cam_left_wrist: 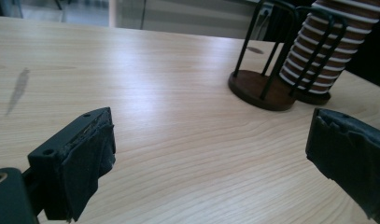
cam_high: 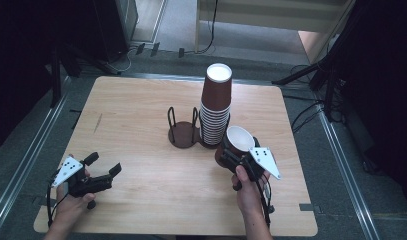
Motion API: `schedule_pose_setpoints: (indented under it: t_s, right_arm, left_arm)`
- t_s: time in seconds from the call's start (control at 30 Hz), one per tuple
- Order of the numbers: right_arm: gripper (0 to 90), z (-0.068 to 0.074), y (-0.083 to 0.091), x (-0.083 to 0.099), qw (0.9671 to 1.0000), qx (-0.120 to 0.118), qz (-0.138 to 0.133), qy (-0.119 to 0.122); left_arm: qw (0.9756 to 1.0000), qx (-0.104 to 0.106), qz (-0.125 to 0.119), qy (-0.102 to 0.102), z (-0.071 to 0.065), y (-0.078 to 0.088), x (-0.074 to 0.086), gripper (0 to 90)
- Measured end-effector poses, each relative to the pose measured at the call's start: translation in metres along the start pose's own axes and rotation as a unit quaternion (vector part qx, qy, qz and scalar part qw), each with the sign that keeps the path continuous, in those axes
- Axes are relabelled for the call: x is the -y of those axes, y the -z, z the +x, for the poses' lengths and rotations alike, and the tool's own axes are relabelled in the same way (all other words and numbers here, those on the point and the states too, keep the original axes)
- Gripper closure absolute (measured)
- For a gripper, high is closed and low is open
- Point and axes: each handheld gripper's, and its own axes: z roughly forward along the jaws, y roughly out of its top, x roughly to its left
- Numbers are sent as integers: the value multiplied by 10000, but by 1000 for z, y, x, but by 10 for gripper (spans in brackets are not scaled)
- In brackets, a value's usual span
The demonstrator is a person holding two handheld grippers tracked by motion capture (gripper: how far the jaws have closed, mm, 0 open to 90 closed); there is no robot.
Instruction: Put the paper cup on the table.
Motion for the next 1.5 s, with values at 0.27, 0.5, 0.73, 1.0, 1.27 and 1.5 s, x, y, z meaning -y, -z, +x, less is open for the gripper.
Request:
schedule_pose_setpoints:
  t_s: [0.27, 0.5, 0.73, 1.0, 1.27, 1.5]
  right_arm:
    - [45, -17, -5, -3, 9996, 268, 7, 18]
    - [45, -28, -12, -4, 9988, 479, 63, 73]
    - [46, -39, -26, -4, 9972, 687, 71, 272]
    - [46, -49, -37, -5, 9965, 806, 51, 203]
    - [46, -57, -48, 0, 9954, 913, 150, 263]
    - [46, -63, -61, 5, 9930, 1040, 267, 498]
  left_arm:
    - [9989, -437, -137, -134, 12, 7, 1, 20]
    - [9985, -513, -163, -131, 14, 6, 3, 20]
    - [9989, -430, -126, -109, 12, 3, 5, 20]
    - [9991, -378, -184, 58, 13, 2, 5, 21]
    - [9993, -377, -42, -70, 12, -3, 9, 21]
    - [9992, -397, -28, 17, 13, -4, 9, 21]
